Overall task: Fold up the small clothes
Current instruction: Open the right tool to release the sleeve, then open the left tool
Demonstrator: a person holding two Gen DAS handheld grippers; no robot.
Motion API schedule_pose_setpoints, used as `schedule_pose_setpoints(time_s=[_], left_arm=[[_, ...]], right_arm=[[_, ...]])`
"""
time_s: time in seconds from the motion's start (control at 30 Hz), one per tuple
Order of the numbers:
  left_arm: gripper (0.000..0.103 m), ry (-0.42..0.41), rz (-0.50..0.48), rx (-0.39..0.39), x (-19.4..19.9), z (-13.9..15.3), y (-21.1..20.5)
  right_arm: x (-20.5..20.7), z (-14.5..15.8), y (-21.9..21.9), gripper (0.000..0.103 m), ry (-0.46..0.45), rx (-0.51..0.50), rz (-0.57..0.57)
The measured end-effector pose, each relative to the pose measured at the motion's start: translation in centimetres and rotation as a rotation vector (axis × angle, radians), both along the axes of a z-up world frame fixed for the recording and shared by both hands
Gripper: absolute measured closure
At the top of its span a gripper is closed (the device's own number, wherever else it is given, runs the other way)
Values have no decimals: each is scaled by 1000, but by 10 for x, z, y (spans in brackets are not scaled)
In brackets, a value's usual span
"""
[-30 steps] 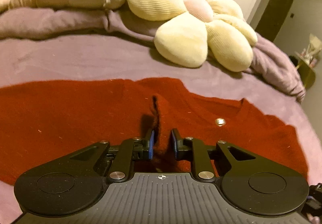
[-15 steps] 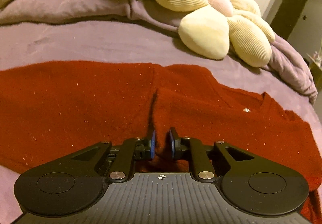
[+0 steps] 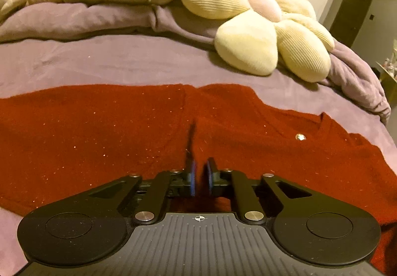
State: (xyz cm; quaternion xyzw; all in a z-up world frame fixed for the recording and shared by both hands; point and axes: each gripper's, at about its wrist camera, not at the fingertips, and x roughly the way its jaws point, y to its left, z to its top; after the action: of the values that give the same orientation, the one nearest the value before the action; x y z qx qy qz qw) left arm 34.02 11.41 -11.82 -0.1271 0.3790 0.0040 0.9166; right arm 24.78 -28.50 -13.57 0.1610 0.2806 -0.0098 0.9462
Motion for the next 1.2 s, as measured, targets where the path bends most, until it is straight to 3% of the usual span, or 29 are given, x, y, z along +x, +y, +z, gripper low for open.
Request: schedule_pose_setpoints(time_s=[0.03,0.07,0.1,0.17,0.2,0.4,0.5,0.6,0.73,0.93,1.03,1.1,1.2], left_arm=[[92,6,-6,9,0,-1,-2],[92,13,-7,26,1,-3,-4],[92,18,-11,42,1,-5,-6],[92,17,-13,41,0,-5,-5],[92,20,-12,29,0,-4,-4],[92,29,-6,-52,-2,-1,8],[86,26,-20,-72,-5,-1,7],[79,38,-35,-66,-6,-3,2],[78,40,-51,-47,-3,-3,-2],[89,41,-42,0,9,-8,-5],[94,16,-53,24,5,-2,-6],[94,15,-59,45,5,-2,-7],[94,28,-41,68,6,-3,-7]], right_arm=[[-3,2,3,88,-11,-63,-35],[-3,1,7,103,-7,-127,-71],[1,-4,10,103,37,-167,-102],[16,-24,-3,102,217,-5,-33],[16,-28,-8,102,232,64,-27],[-10,3,-10,97,64,31,-84],[-13,15,4,97,-18,28,0],[-1,10,25,97,9,2,110],[26,-16,43,103,121,-201,108],[42,-24,48,103,158,-220,105],[21,-11,54,94,123,-195,157],[13,-7,64,78,91,-189,206],[14,-20,83,74,131,-218,268]])
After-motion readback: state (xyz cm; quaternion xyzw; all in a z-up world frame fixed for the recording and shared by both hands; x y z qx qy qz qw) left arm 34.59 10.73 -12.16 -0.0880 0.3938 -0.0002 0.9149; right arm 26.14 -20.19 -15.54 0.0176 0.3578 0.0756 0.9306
